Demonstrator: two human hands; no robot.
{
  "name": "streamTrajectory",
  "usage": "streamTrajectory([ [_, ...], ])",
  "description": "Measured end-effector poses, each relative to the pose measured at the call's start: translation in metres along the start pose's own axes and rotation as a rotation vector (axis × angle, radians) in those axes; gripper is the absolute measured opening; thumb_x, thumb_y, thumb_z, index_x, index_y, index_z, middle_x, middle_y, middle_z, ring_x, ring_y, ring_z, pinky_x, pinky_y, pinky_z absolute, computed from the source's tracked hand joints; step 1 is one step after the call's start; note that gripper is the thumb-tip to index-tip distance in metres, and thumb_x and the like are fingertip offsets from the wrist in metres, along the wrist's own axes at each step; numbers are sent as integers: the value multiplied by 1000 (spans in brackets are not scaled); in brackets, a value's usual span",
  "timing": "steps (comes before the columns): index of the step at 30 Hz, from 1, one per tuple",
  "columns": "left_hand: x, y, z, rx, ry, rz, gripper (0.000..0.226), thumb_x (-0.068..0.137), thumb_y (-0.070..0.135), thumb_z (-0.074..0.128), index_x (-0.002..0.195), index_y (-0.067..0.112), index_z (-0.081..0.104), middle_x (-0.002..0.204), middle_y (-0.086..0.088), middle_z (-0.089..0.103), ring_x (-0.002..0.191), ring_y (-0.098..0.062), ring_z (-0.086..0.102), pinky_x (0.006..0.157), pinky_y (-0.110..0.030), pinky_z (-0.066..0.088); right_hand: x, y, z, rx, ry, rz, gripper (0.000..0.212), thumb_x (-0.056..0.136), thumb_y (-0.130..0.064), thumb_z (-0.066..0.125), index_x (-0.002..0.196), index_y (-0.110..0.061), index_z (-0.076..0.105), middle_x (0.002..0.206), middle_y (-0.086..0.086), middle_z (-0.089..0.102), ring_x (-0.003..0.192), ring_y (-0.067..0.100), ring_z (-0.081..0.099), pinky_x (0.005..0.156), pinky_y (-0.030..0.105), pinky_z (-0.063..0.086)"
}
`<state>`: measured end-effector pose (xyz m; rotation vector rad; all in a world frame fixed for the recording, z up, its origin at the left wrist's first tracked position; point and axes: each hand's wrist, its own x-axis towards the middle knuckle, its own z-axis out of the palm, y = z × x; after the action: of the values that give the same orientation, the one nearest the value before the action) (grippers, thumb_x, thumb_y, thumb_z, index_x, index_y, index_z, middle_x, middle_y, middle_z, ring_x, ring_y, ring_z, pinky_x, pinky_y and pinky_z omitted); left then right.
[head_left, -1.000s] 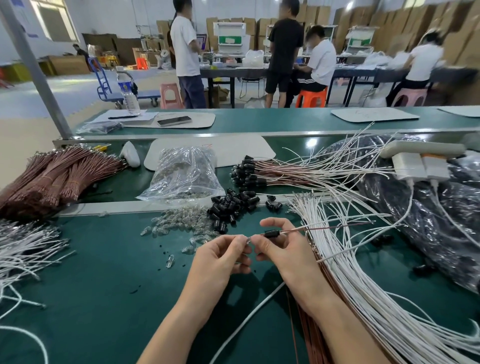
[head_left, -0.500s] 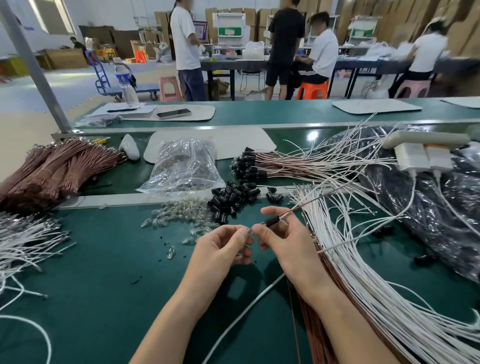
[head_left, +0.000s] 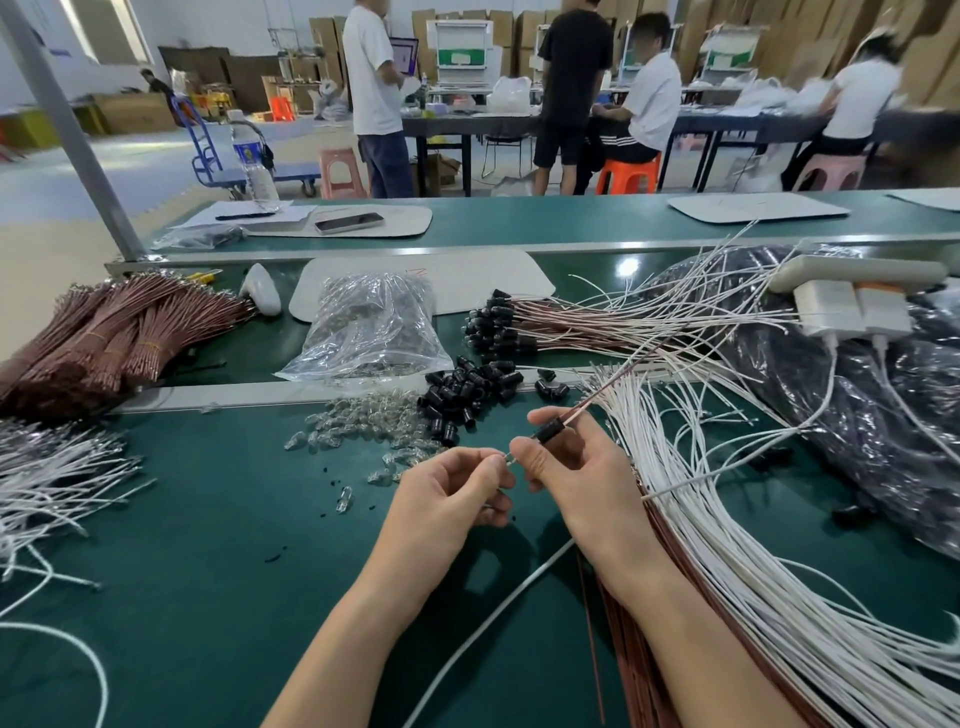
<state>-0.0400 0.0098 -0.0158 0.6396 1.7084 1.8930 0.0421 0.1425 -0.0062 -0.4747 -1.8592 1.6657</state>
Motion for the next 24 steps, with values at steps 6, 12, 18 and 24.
streamTrajectory([
  [6, -1, 3, 3, 4, -1, 8, 16, 100, 17, 60, 100, 7, 73, 84, -2, 75, 70, -13, 68, 66, -23, 56, -1, -2, 2, 64, -22, 40, 33, 78, -42, 78, 108, -30, 69, 73, -6, 71, 66, 7, 67, 67, 15, 53],
  [12, -4, 6, 5, 4, -9, 39, 17, 100, 16, 59, 104, 5, 72, 86, -7, 77, 68, -12, 66, 65, -23, 57, -3, -3, 2, 21, -127, 85, 21, 77, -49, 75, 86, -31, 79, 79, -4, 77, 69, 6, 69, 66, 17, 54],
  [18, -7, 5, 9, 105, 46, 114, 13, 101, 13, 59, 100, 9, 71, 80, 2, 76, 64, -10, 64, 61, -24, 56, -2, -2, 2, 1, -92, 91, 26, 75, -55, 75, 79, -30, 78, 75, -2, 75, 66, 8, 68, 65, 18, 54],
  [24, -9, 3, 13, 181, 110, 157, 10, 100, 18, 61, 98, 15, 71, 80, 3, 74, 63, -12, 64, 59, -24, 55, -4, -5, 1, -5, -91, 87, 24, 79, -53, 73, 78, -29, 76, 72, -3, 74, 64, 6, 67, 64, 15, 51],
])
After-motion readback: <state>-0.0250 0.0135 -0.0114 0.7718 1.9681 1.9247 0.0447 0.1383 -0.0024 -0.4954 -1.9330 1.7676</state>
